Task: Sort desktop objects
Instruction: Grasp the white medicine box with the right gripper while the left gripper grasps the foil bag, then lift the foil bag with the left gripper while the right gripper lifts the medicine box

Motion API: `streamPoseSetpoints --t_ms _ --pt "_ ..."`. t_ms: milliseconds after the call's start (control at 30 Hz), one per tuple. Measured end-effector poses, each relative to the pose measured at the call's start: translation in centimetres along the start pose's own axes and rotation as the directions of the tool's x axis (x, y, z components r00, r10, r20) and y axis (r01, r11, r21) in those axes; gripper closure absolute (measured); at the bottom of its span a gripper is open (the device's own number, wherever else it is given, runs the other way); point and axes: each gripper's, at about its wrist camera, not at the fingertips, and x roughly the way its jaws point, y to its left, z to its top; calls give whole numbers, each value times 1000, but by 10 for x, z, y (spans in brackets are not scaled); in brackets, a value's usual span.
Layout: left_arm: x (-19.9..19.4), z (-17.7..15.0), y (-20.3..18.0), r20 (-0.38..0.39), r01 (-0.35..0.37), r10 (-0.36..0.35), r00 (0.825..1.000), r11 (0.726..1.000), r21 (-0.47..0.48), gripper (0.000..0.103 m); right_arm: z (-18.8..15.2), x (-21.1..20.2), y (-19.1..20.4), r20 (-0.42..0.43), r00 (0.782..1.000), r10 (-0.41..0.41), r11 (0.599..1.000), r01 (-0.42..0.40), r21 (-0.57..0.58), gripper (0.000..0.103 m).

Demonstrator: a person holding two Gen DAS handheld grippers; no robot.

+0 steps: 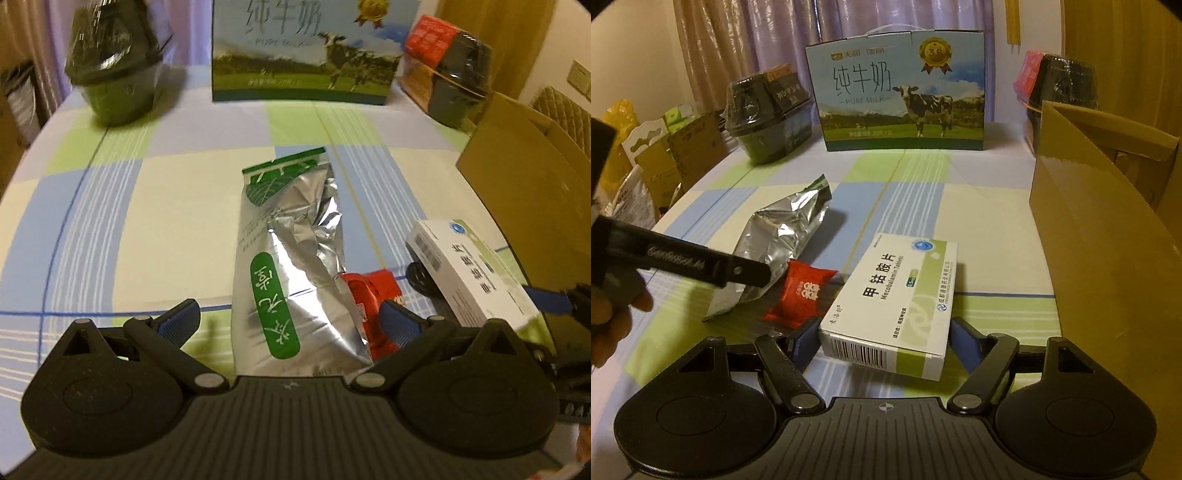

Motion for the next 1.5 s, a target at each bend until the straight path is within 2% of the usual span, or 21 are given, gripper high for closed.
streamPoseSetpoints --t_ms 100,200,333,433,600,733,867,967,1067,1100,1133,1167,1233,1267,1333,1500 --pt "7 1 2 -28 -2 1 1000 1000 -9 16 -1 -1 2 3 1000 -4 999 4 -31 31" --pt "8 -1 2 -46 16 -16 999 1000 -4 34 -2 -3 4 13 1000 -11 998 11 -60 31" --pt "0 -5 -1 -54 -6 8 999 999 32 50 -4 -13 9 25 1000 -18 995 21 -102 32" --pt "-11 -16 -2 -70 -20 23 997 999 43 54 -9 -26 12 27 1000 -12 992 15 -128 32" --pt "-36 -46 -6 -96 -40 49 994 995 88 56 -31 -55 15 17 1000 -1 988 4 -151 32" --pt "-61 -75 -15 -122 -22 35 992 994 105 58 -55 -80 12 -2 1000 2 990 -2 -138 32" --pt "-83 -101 -39 -164 29 -10 986 993 115 63 -80 -100 12 -31 1000 -2 992 -2 -127 32" --pt "-98 -111 -57 -150 32 -8 989 986 162 63 -96 -110 13 -50 999 -13 991 6 -137 32" --pt "-109 -111 -61 -116 26 -7 993 987 159 62 -109 -114 9 -79 997 -26 991 16 -130 31" --pt "-111 -109 -61 -101 19 -3 995 987 158 57 -112 -114 8 -85 996 -35 992 24 -127 29" --pt "-112 -106 -59 -84 11 2 996 989 151 46 -114 -114 6 -87 995 -43 992 32 -123 20" --pt "-111 -101 -56 -70 4 6 998 990 139 41 -114 -115 5 -83 995 -49 993 39 -116 10" --pt "-109 -92 -50 -40 -12 16 999 994 107 21 -114 -117 2 -61 997 -51 994 45 -104 7" --pt "-107 -87 -48 -23 -25 27 999 995 96 18 -112 -116 1 -57 997 -50 994 44 -101 7" --pt "-101 -79 -44 -16 -32 34 999 995 90 16 -109 -112 0 -60 997 -47 995 41 -92 7" --pt "-70 -63 -39 -61 -45 52 997 992 118 16 -102 -98 -4 -69 997 -39 998 35 -61 7"
